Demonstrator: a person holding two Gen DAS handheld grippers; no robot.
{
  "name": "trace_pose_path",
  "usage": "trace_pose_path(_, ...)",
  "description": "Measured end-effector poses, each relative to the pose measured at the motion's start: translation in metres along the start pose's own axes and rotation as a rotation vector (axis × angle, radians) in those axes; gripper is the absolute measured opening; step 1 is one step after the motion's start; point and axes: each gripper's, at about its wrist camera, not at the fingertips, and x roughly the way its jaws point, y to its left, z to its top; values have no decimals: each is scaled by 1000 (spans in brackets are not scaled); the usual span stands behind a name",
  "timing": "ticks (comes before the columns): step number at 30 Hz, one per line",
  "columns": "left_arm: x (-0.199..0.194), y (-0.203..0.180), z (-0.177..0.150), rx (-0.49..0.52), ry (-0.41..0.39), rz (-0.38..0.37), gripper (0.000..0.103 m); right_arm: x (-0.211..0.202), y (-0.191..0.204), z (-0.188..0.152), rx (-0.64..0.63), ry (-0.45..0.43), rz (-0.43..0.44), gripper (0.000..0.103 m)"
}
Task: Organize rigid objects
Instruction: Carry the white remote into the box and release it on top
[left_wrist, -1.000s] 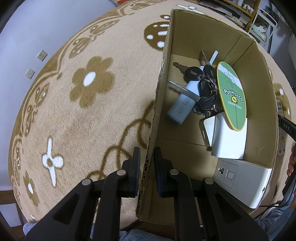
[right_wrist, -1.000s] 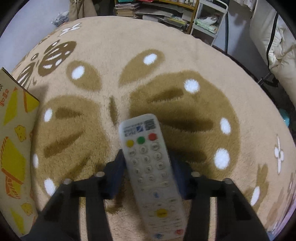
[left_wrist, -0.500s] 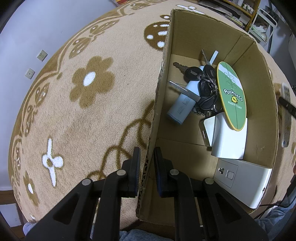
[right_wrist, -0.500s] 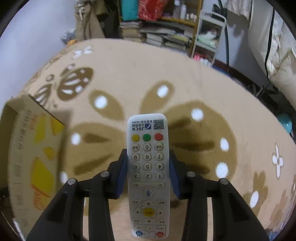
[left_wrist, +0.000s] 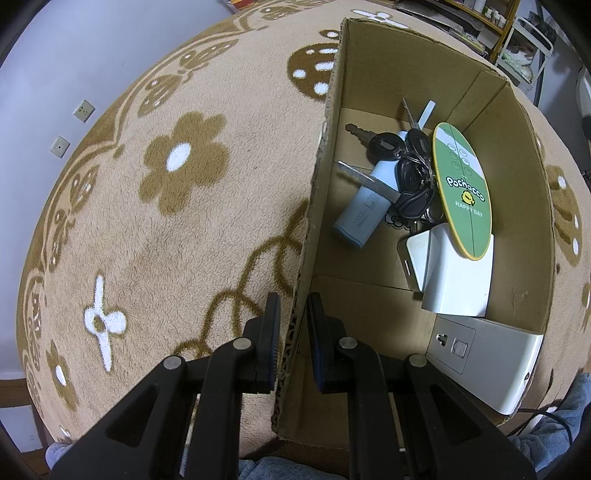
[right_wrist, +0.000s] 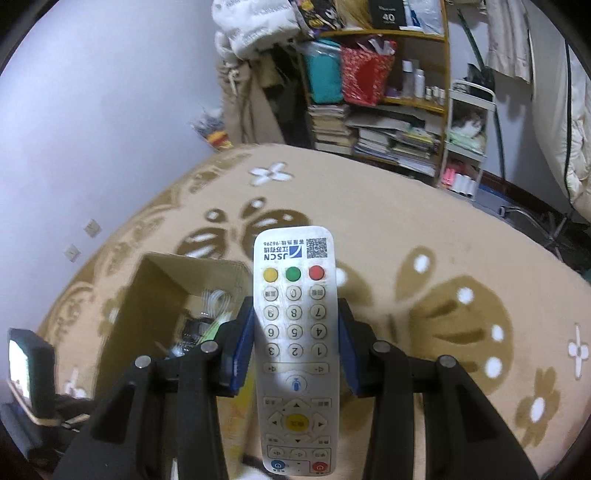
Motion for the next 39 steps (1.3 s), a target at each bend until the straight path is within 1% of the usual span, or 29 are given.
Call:
trace_pose_path(3, 0, 0, 0, 0, 0, 1, 15, -3, 14, -2, -9, -18, 34, 44)
trace_pose_path(7, 0, 0, 0, 1, 0, 1, 14, -4, 31, -4, -14, -14, 104, 44)
trace_pose_path(10, 0, 0, 0, 1, 0, 1, 15, -5, 42, -8, -24, -18, 130, 44)
trace_pose_path(15, 0, 0, 0, 1, 0, 2, 15, 1, 52, -14, 3, -6, 214, 44)
trace_pose_path(21, 0, 0, 0, 2, 0, 2, 15, 14, 62, -25, -2, 16, 231, 44)
trace_pose_path(24, -1, 0, 0, 1, -1, 1, 15, 24, 63, -31, -14, 24, 210, 44)
trace_pose_path(27, -1, 1, 0, 3, -1, 3, 15, 27, 68, -36, -45, -8, 196, 44)
trace_pose_path(29, -2, 1, 0, 3, -1, 5, 15, 30, 73, -38, -80, -9, 166, 44)
trace_pose_path(31, -3, 0, 0, 6, -1, 8, 15, 35, 75, -41, -95, 3, 144, 44)
trace_pose_path(34, -3, 0, 0, 7, -2, 10, 15, 43, 71, -43, -68, 36, 155, 44)
trace_pose_path(39, -2, -2, -1, 11, -3, 15, 15, 50, 72, -47, -89, 61, 131, 44)
